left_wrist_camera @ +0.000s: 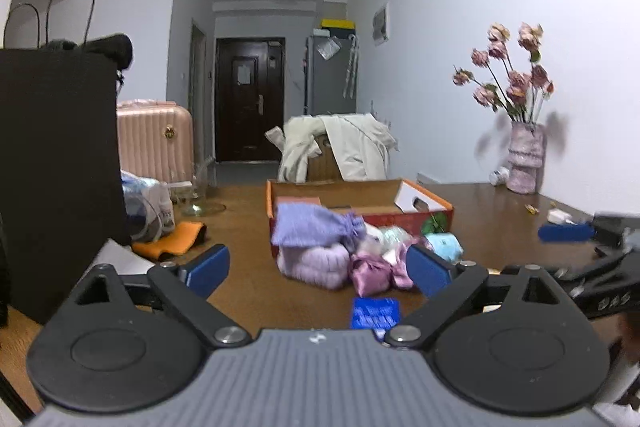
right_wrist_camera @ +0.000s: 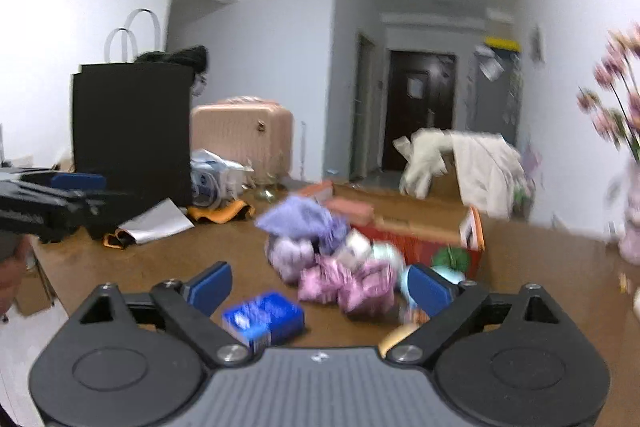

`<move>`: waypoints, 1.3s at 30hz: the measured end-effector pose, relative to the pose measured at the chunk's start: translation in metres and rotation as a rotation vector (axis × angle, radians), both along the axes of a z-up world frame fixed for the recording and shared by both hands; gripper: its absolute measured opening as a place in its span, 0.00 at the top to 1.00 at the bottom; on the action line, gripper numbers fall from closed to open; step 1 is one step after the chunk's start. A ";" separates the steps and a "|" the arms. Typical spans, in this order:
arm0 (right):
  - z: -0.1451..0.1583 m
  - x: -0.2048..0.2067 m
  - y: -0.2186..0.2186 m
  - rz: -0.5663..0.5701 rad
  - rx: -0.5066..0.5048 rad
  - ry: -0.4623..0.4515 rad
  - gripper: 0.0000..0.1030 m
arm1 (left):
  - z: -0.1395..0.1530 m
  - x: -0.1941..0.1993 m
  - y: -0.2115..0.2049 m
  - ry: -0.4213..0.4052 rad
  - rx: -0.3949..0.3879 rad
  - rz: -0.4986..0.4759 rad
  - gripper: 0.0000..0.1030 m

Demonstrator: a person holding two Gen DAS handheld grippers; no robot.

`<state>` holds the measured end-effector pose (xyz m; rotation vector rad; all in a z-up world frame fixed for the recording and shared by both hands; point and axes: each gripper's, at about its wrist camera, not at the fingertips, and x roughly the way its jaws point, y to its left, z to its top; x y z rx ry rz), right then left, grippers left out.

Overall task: Organize soft objects
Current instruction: 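Open both grippers and withdraw them from the box, then close both grippers on the white-and-yellow hamster plush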

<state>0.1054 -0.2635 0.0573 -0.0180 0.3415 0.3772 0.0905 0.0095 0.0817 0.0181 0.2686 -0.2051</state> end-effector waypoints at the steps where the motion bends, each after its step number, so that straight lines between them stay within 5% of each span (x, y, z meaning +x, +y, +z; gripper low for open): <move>1: -0.008 -0.002 -0.003 -0.027 0.007 0.020 0.08 | -0.004 -0.001 -0.001 0.005 0.004 -0.006 0.06; 5: -0.036 -0.007 -0.017 -0.112 0.012 0.110 0.11 | -0.018 0.002 -0.013 0.045 0.021 -0.029 0.06; 9: -0.057 0.003 -0.033 -0.149 0.138 0.210 0.13 | -0.025 0.013 -0.025 0.075 0.018 -0.052 0.06; 11: -0.069 0.010 -0.031 -0.072 0.222 0.262 0.16 | -0.027 0.019 -0.031 0.081 0.023 -0.055 0.06; 15: -0.069 0.008 -0.020 0.147 0.335 0.201 0.21 | -0.027 0.034 -0.036 0.081 0.025 -0.032 0.06; 20: -0.050 0.002 -0.045 -0.017 0.258 0.088 0.21 | -0.035 0.053 -0.045 0.145 0.002 -0.061 0.10; 23: -0.052 0.012 -0.062 -0.096 0.180 0.137 0.20 | -0.041 0.064 -0.063 0.173 0.011 -0.126 0.21; 27: -0.066 0.025 -0.072 -0.095 0.196 0.202 0.22 | -0.053 0.090 -0.093 0.275 0.000 -0.212 0.36; 33: -0.069 0.038 -0.063 -0.055 0.181 0.249 0.53 | -0.075 0.117 -0.118 0.408 0.033 -0.275 0.45; 39: -0.074 0.052 -0.063 -0.073 0.229 0.275 0.54 | -0.083 0.133 -0.117 0.484 -0.031 -0.298 0.53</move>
